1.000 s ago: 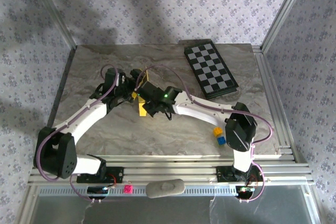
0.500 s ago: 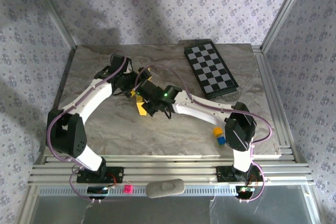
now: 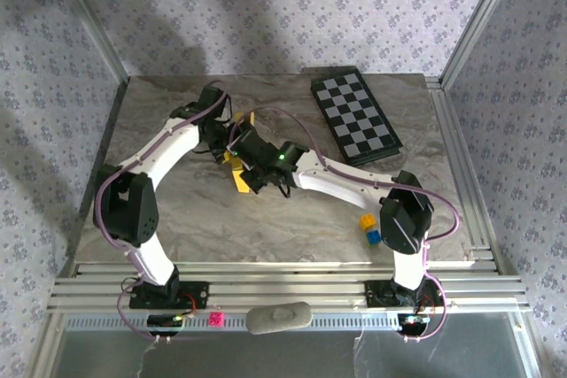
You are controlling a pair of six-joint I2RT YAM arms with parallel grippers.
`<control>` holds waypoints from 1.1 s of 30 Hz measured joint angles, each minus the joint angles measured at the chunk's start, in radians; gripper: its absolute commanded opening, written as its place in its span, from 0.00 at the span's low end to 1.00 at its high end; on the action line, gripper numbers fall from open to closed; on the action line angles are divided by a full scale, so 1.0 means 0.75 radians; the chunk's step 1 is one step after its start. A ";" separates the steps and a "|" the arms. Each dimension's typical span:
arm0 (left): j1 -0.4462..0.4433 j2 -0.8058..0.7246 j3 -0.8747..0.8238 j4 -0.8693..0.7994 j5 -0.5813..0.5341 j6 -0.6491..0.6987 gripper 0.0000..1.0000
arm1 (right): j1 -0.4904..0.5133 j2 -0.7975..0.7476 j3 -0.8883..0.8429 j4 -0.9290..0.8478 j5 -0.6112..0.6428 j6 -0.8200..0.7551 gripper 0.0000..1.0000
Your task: Fold the paper box
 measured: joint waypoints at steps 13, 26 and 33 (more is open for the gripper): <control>-0.017 0.027 0.068 -0.087 -0.048 0.031 0.36 | -0.012 0.000 0.001 -0.004 -0.005 0.002 0.05; -0.023 -0.099 -0.136 0.147 -0.096 -0.390 0.31 | -0.141 -0.271 -0.106 0.005 -0.155 0.357 0.43; -0.037 -0.175 -0.252 0.274 -0.148 -0.596 0.31 | -0.392 -0.361 -0.225 0.051 -0.463 0.845 0.41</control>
